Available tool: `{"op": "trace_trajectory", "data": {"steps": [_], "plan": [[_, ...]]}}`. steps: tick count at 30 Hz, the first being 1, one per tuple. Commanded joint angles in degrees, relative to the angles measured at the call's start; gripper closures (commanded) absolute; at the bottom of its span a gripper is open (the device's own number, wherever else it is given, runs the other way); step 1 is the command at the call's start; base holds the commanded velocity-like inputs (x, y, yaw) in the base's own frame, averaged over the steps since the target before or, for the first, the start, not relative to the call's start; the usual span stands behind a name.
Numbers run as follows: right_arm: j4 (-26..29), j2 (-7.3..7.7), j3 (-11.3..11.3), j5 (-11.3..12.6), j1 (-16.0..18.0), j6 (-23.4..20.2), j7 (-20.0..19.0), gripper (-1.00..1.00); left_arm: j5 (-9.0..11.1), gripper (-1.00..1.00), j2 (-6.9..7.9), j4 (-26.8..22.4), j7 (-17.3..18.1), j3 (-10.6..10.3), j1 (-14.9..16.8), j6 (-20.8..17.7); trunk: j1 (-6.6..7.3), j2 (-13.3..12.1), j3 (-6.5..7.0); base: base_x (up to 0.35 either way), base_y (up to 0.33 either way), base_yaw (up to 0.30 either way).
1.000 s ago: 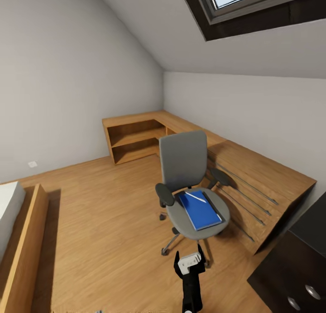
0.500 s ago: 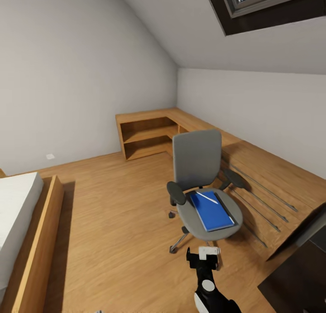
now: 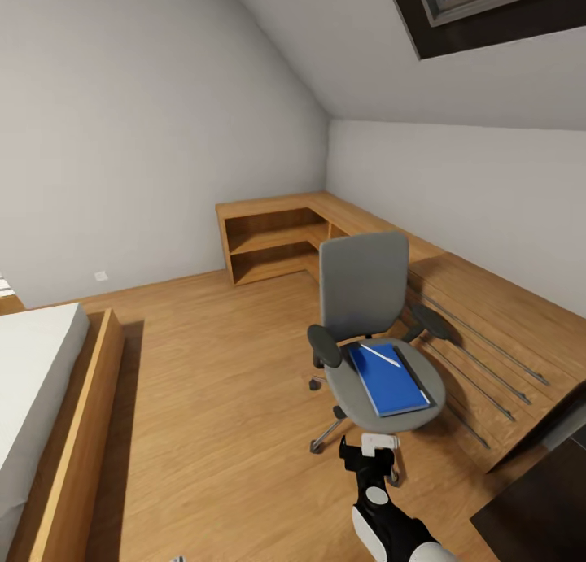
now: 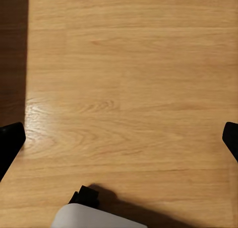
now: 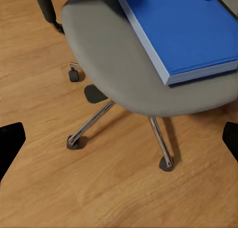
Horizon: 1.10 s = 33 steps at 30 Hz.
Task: In the bedroom, organize the workspace by keeping the computer under the desk, ensuring the monitor is on the desk, placing the keyboard on the desk next to the monitor, placing the mouse on the desk next to the keyboard, moving the folder from the swivel chair onto the desk next to the mouse, stacking the notebook on top of the folder with the pen on top of the notebook, and positioning the swivel chair next to the desk.
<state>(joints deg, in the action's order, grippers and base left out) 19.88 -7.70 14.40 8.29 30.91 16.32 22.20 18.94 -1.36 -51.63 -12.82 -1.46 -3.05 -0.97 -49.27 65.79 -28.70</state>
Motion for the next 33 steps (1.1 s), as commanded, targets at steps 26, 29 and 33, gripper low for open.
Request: {"op": "trace_trajectory", "data": {"steps": [26,29,33], "plan": [[-0.59,0.85,0.37,0.38,0.21,2.31,-0.18,-1.0,1.05,-1.0,3.11,-0.49,-0.31,2.89,-0.02,-0.29,0.0,0.03,-0.05,0.213,0.0,0.001],[-0.44,1.76,0.26,0.46,0.21,2.11,-0.22,-1.0,1.02,-1.0,3.12,-0.49,-0.4,2.93,-0.02,-0.23,0.0,0.03,-0.05,0.33,0.0,0.0],[-0.21,4.17,0.13,0.78,0.26,1.07,-0.23,-1.0,1.01,-1.0,3.12,-0.49,-0.51,2.96,-0.02,-0.18,0.0,0.03,-0.05,0.33,0.0,0.0]]}}
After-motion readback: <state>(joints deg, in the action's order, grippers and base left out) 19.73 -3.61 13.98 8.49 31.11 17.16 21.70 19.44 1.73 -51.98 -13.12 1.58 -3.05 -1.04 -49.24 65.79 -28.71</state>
